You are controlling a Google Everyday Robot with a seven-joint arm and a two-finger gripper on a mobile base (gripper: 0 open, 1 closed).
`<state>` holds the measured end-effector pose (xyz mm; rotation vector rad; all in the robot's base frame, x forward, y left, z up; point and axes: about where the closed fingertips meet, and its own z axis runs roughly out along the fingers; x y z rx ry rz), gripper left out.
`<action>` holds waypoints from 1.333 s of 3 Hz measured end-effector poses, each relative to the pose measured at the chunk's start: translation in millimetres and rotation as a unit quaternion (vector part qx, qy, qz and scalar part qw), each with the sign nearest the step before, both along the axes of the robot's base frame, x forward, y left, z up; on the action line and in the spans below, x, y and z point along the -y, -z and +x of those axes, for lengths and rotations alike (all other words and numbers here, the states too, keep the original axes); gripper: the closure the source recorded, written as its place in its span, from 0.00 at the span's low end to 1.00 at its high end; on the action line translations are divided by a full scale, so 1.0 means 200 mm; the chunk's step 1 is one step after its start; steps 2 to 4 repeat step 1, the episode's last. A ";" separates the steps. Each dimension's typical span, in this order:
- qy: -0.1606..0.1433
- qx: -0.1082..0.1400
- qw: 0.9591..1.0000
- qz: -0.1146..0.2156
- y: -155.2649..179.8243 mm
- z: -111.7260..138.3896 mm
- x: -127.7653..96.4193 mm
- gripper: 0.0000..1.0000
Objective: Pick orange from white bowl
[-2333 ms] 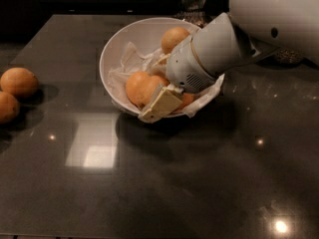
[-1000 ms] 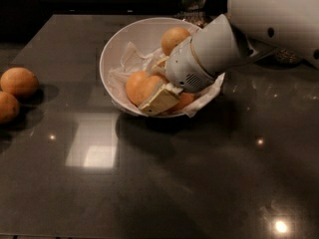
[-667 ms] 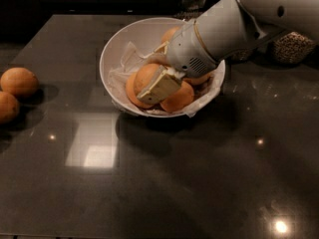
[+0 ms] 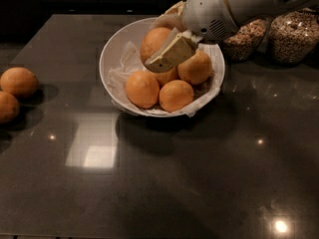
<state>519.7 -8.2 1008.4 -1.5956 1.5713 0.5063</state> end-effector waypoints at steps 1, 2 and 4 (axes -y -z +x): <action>0.000 0.002 1.000 0.001 -0.01 0.00 0.00 1.00; 0.000 0.002 1.000 0.001 -0.01 0.00 0.00 1.00; 0.000 0.002 1.000 0.001 -0.01 0.00 0.00 1.00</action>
Offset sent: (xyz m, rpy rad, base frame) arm 0.0000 0.0000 0.0000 0.0000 0.0000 0.0000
